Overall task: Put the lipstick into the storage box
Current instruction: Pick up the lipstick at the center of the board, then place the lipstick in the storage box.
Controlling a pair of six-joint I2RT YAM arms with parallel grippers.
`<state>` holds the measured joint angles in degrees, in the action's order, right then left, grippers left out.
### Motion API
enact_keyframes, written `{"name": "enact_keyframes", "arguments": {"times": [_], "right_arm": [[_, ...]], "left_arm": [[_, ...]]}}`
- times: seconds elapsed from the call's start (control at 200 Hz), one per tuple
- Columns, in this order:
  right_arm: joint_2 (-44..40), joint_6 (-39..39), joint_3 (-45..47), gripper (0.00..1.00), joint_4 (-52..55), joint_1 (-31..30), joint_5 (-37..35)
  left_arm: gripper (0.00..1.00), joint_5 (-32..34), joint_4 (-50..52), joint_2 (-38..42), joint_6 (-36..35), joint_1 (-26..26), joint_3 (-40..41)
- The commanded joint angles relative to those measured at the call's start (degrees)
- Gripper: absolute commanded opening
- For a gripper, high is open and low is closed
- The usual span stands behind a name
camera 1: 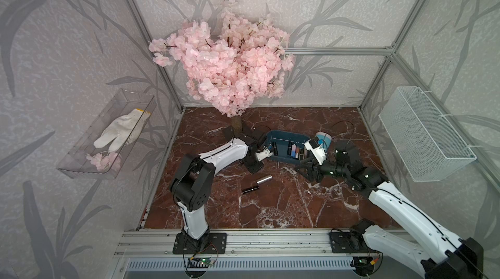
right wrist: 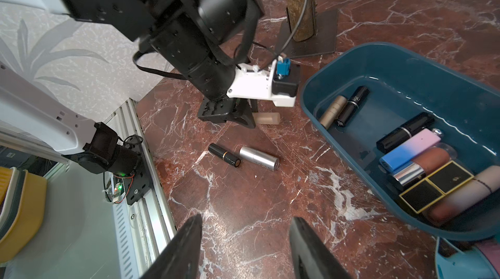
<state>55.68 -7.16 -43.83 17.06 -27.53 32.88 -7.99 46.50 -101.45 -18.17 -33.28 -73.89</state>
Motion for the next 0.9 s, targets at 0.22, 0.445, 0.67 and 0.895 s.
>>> {"name": "enact_keyframes", "arguments": {"times": [0.22,0.445,0.67,0.895], "right_arm": [[-4.14,-0.68,1.61,0.56,-1.21,-0.16,-3.92],[-11.92,2.17,2.7,0.56,3.92,-0.16,-11.63],[-17.29,5.71,1.59,0.59,10.71,-0.07,-15.52],[-20.75,4.47,1.9,0.59,13.2,-0.06,-16.82]], "left_arm": [[0.0,-7.25,-4.19,8.21,21.94,-0.11,-5.34],[0.01,-10.9,-10.26,1.17,35.51,-0.17,-13.98],[0.02,-11.44,-11.87,-6.89,42.75,-0.17,-21.6],[0.03,-11.57,-15.8,-13.2,48.79,-0.15,-24.37]]}}
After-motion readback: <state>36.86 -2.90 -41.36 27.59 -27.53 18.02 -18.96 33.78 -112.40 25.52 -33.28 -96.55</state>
